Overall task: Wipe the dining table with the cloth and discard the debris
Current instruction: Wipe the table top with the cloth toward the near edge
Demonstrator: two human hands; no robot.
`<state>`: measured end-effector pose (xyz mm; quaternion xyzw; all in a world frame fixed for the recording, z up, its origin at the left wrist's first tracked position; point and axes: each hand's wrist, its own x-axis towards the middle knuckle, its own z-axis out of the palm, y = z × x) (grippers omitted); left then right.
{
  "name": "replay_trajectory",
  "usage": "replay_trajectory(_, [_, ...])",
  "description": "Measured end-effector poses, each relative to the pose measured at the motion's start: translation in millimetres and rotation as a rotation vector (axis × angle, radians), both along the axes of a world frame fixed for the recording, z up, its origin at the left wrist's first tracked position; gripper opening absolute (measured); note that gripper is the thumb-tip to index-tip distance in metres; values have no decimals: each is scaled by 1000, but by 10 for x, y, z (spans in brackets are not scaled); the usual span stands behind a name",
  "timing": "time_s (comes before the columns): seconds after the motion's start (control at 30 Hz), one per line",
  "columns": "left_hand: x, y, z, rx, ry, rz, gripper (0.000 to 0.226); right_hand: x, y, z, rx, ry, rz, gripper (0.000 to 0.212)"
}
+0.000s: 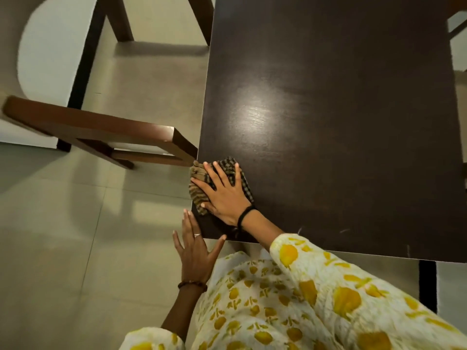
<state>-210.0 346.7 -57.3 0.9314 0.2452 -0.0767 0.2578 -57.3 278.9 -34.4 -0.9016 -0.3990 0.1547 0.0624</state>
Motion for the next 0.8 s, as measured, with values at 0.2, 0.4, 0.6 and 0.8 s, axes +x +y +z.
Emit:
replay_trajectory(0.2, [-33,-39,14,12,-5,80,94,-90,34,27,43,53,227,56])
replay_trajectory(0.4, [-74,-55,3,7,-7,143,102,-93,-147,38,86,79,384,56])
replay_trajectory(0.6, [-89,-155,31,85,-24,91,91,0,-474,72,143,166,491,49])
replay_trajectory(0.8, [-125,-615,145,102,2,-107,89,40,-1121,35,168,209,476,47])
